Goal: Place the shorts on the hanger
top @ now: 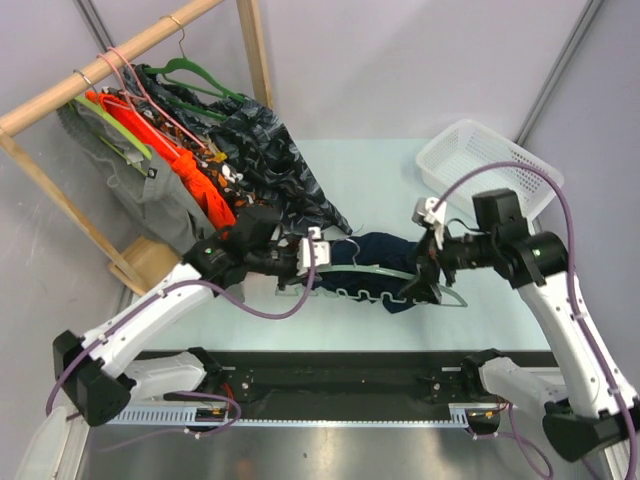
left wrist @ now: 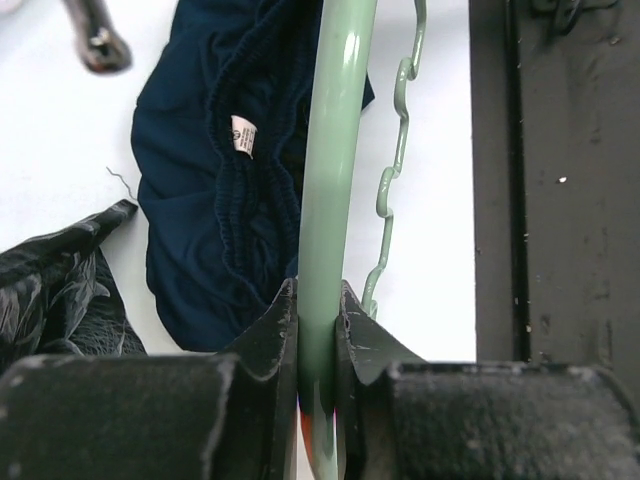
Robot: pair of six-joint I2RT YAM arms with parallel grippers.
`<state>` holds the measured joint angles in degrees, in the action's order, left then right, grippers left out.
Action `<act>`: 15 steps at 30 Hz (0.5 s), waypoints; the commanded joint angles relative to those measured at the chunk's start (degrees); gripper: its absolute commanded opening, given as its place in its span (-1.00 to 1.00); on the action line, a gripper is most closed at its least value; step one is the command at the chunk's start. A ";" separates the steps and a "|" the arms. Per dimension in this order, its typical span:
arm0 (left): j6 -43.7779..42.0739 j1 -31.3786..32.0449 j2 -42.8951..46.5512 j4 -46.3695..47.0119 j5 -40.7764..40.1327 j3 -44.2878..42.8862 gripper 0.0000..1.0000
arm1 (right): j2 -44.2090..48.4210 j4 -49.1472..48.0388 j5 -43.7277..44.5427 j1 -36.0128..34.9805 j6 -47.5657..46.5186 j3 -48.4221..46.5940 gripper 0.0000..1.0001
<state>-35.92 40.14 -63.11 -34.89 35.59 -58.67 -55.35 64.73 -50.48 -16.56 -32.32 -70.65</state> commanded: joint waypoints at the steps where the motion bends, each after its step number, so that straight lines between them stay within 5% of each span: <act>1: -0.72 4.41 -3.58 3.34 -7.36 -4.34 -0.99 | -4.32 -9.53 6.61 -5.93 4.99 -4.93 0.90; 7: 0.94 5.56 -8.25 1.94 -7.12 -9.43 -0.99 | -9.95 -9.62 12.51 -12.88 -1.25 -8.54 0.46; 15: 1.21 6.44 -9.84 2.99 -6.85 -11.64 -0.99 | -14.43 -12.78 13.74 -15.88 -2.75 -8.62 0.18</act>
<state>-35.90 45.76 -73.01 -34.74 28.16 -67.09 -68.45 55.81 -38.54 -31.81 -33.52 -77.14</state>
